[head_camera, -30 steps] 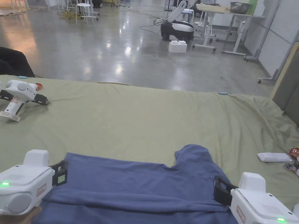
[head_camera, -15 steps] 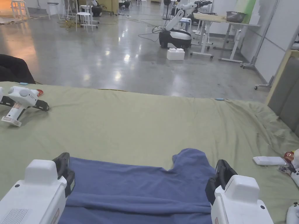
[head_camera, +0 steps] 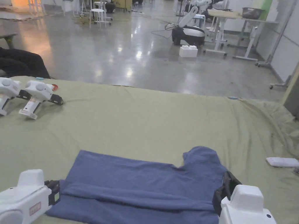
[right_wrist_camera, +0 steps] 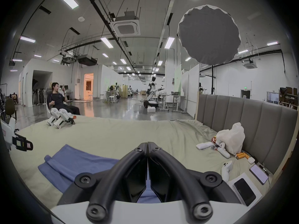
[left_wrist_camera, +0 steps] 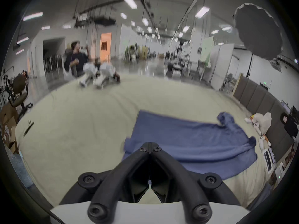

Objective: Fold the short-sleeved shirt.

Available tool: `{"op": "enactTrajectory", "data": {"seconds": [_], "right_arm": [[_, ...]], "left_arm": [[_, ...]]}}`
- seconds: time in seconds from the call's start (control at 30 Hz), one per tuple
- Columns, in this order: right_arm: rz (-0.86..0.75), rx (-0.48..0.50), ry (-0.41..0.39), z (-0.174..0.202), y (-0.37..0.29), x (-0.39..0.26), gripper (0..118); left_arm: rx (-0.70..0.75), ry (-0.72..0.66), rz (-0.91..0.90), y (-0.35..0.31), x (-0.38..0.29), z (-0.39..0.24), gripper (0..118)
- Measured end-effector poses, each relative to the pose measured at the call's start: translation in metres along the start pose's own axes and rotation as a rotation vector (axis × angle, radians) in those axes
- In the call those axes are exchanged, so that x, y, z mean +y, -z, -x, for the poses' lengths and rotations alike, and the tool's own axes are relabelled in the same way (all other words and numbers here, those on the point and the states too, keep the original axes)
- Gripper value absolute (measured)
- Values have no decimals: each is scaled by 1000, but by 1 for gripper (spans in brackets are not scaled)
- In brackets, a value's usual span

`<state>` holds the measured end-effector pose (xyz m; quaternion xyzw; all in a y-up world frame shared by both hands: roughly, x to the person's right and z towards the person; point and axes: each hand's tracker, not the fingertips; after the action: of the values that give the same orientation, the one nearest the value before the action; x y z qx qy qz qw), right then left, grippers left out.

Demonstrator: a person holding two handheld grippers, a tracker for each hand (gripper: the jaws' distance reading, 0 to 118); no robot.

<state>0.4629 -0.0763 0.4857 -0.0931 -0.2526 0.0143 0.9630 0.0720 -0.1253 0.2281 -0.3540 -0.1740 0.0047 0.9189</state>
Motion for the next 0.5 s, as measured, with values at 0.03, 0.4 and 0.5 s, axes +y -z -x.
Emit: {"op": "enactTrajectory", "data": {"seconds": [0.03,0.4,0.5], "right_arm": [[19,3,-3,-1,-1,-2,0],[121,-8,-12,-10,-4,-28,0],[143,-18,-18,-14,-6,-32,0]], "left_arm": [[17,-2,51,11,2,9,0],[66,7,424,61,-9,-2,68],[99,67,380,53,-17,-18,68]]}}
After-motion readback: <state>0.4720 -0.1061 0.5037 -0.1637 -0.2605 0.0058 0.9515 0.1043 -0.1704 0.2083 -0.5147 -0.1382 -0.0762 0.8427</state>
